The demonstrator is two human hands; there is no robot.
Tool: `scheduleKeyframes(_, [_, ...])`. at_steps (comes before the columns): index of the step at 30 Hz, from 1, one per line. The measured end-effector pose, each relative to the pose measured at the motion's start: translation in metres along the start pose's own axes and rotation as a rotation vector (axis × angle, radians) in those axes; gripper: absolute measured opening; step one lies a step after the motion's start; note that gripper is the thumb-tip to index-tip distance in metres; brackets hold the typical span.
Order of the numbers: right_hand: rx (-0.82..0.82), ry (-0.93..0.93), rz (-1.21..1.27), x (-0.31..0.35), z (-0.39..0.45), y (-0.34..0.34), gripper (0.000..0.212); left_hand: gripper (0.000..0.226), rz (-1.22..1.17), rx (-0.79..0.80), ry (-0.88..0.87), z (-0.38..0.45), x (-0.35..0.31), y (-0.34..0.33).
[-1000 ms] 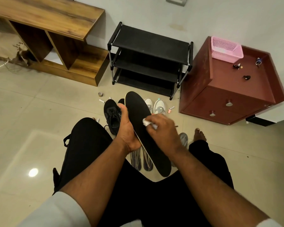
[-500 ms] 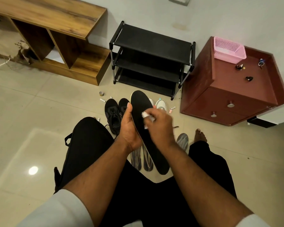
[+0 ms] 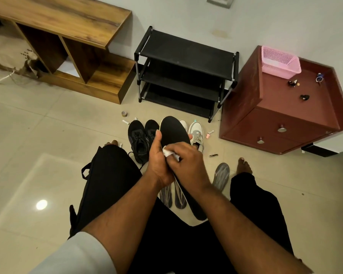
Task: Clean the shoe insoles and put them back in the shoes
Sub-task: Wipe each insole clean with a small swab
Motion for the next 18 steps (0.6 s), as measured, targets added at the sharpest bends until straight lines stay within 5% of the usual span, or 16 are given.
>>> scheduleKeyframes(8, [-0.277, -0.22, 0.016, -0.037, 0.043, 0.028, 0.011, 0.079, 0.057, -0.02, -0.021, 0.001, 0.002, -0.002])
scheduleKeyframes(14, [-0.101, -0.041, 0.102, -0.003, 0.046, -0.005, 0.016, 0.085, 0.008, -0.078, -0.09, 0.012, -0.001, -0.004])
scheduleKeyframes(18, [-0.245, -0.089, 0.072, -0.022, 0.074, 0.013, 0.015, 0.092, 0.098, -0.012, -0.049, 0.017, -0.01, -0.005])
Point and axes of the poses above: each hand's wrist, its own z-axis towards the middle knuckle, its own y-axis out of the back of the hand, x = y × z, the point moved 2 cm from there along z, towards the middle knuckle, and after that the axes turned 3 degrees about z, right-handed, at the moved point
